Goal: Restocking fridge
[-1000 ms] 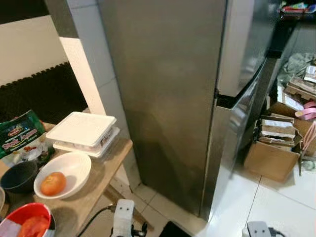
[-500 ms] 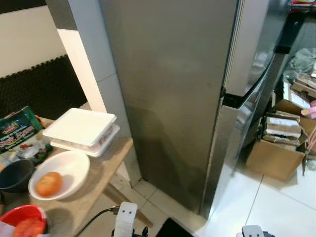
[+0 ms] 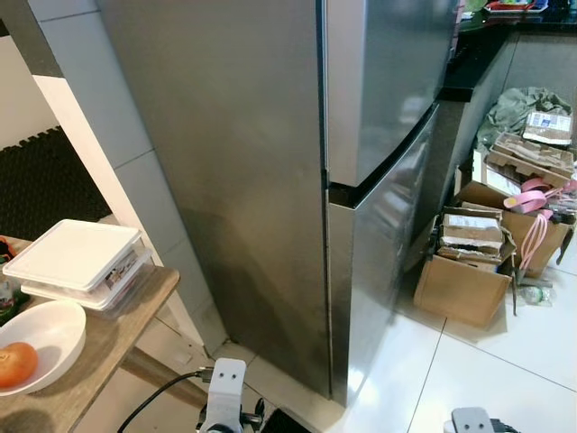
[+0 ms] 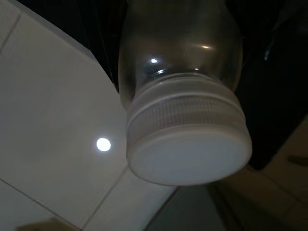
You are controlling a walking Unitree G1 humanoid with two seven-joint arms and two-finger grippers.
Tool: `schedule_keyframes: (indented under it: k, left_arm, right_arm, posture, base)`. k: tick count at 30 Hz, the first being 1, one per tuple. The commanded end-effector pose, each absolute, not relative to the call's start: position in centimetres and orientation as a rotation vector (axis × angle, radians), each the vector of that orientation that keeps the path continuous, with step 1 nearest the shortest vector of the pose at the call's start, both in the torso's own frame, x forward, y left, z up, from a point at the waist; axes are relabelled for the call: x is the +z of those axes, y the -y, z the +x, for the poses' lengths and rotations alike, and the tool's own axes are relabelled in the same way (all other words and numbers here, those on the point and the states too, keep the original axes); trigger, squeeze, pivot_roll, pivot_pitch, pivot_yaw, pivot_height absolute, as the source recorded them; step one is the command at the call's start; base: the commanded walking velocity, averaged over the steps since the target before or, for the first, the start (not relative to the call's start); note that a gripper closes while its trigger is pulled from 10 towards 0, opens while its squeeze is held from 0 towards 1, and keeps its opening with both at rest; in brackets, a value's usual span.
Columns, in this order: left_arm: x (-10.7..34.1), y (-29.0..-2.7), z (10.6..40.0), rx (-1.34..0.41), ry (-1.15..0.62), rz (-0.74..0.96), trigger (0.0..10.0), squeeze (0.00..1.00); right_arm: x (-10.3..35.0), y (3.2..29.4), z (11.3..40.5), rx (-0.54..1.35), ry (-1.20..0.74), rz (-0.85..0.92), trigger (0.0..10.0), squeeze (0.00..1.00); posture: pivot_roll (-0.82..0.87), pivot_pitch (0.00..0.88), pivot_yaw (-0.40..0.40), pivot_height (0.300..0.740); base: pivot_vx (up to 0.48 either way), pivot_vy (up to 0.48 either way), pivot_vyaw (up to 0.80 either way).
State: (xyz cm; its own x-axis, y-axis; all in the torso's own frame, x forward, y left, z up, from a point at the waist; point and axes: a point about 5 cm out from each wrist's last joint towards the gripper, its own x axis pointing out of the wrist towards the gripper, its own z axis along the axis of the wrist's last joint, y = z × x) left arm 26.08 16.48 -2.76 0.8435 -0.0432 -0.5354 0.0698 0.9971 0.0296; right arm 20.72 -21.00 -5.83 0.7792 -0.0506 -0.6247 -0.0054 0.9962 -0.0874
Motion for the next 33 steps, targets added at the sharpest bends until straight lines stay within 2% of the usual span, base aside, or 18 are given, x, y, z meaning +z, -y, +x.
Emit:
schedule_keyframes:
  k: [1, 9, 16, 23, 33]
  left_arm:
    - [-2.6, -17.0, 26.3, -0.063, -0.572, 0.045, 10.0, 0.0]
    - [-1.3, -14.9, 27.9, -0.227, -0.523, 0.024, 10.0, 0.0]
    - [-2.3, -15.0, 26.9, -0.2, -0.57, 0.037, 10.0, 0.0]
    - [-2.7, -15.0, 26.4, -0.195, -0.583, 0.003, 10.0, 0.0]
    - [-2.9, -15.9, 26.2, -0.145, -0.594, 0.006, 10.0, 0.0]
  right_arm:
    - [-5.9, 20.9, 20.6, -0.025, -0.684, -0.08, 10.0, 0.0]
    - [-5.6, 21.2, 21.0, -0.031, -0.662, -0.085, 10.0, 0.0]
    - [-5.3, 21.3, 21.3, -0.037, -0.641, -0.079, 10.0, 0.0]
    - [-5.4, 21.0, 21.2, -0.022, -0.644, -0.084, 10.0, 0.0]
    - [-5.3, 20.9, 21.5, -0.014, -0.639, -0.087, 10.0, 0.0]
  posture:
    - [-0.07, 0.119, 0.066, 0.74]
    - [-0.09, 0.121, 0.08, 0.74]
    - [-0.09, 0.129, 0.079, 0.74]
    - [-0.09, 0.129, 0.077, 0.74]
    - [-0.09, 0.115, 0.08, 0.74]
  base:
    - [0.0, 0.0, 0.0]
    - [0.0, 0.0, 0.0]
    - [0.0, 0.0, 0.0]
    - [0.0, -0.392, 0.0]
    - [0.0, 0.0, 0.0]
